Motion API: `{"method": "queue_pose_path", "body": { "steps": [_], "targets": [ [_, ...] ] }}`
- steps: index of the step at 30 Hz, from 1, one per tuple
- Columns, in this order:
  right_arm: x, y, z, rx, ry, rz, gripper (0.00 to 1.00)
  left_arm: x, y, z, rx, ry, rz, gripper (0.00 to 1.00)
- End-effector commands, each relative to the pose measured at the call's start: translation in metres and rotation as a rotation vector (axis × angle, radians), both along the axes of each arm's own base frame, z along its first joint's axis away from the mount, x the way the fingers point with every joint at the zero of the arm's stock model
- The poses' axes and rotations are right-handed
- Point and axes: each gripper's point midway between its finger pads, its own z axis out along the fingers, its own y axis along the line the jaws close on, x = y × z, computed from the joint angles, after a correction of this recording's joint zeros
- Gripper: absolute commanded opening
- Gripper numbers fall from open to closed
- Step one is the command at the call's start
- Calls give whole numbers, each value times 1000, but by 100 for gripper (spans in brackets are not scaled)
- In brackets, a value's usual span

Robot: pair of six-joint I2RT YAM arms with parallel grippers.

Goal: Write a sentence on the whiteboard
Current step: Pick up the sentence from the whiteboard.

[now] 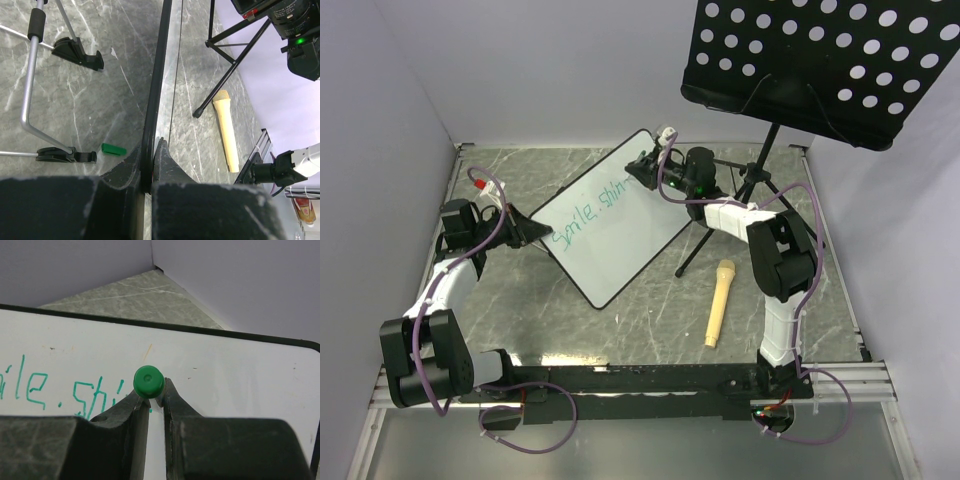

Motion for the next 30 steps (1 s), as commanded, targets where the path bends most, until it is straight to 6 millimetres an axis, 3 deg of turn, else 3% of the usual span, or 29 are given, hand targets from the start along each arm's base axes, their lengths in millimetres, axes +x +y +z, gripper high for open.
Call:
{"method": "queue_pose_path", "body": {
  "steps": [1, 16, 30],
  "targets": [
    [13, -9, 22, 8, -67, -52, 0, 18, 27, -30, 256, -92, 79, 1],
    [18, -3, 33, 24, -73, -30, 0, 18, 26, -30, 251, -89, 76, 1],
    [14, 1, 27, 20, -62, -13, 0, 18, 26, -30, 250, -87, 75, 1]
  ]
}}
